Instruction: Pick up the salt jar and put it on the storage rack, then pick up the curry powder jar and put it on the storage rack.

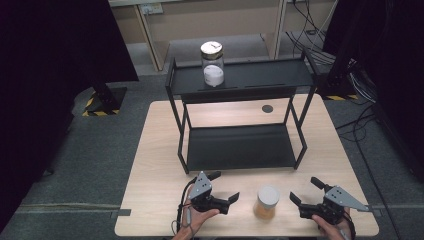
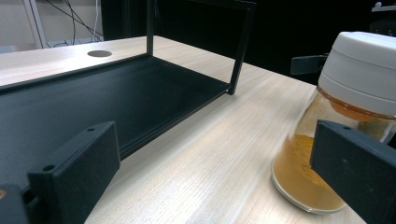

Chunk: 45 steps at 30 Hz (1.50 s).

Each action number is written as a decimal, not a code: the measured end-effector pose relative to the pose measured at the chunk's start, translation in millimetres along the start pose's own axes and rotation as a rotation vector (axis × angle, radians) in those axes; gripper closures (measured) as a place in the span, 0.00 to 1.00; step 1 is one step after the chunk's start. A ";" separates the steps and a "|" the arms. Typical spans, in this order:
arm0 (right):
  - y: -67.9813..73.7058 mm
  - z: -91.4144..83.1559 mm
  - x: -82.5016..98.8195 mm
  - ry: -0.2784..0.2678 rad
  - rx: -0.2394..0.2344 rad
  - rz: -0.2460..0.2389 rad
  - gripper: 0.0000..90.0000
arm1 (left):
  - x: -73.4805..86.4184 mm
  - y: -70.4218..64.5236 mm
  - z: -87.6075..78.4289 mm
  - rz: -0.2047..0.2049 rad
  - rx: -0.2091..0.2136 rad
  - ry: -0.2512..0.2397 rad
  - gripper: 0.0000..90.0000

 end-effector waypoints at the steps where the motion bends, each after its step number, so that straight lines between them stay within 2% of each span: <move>1: -0.3 -0.2 -0.1 -0.001 0.001 0.002 0.01 | 0.3 -0.1 0.4 0.000 0.000 0.002 0.01; 16: -0.6 -1.7 -0.5 -0.008 -0.011 -0.001 0.01 | 2.7 0.6 1.0 -0.009 -0.009 0.003 0.01; 23: 1.9 -7.6 -1.8 -0.021 -0.039 -0.003 0.01 | 3.1 2.5 -0.2 -0.015 -0.019 -0.002 0.01; 34: 21.5 -15.5 -4.0 -0.028 -0.134 -0.039 0.01 | 2.8 0.5 -0.5 -0.001 -0.019 0.000 0.01; 45: 43.0 -20.7 -6.9 -0.043 -0.194 -0.101 0.01 | 3.8 1.6 -0.5 -0.007 -0.023 0.002 0.01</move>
Point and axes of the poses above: each handheld gripper's, and its own axes: z roughly forward along the jaws, x roughly out of its underside, y roughly to its left, the point moved 6 cm from there along z, roughly forward along the jaws, and after that the axes turned 4 degrees about x, right-handed, at the moved point
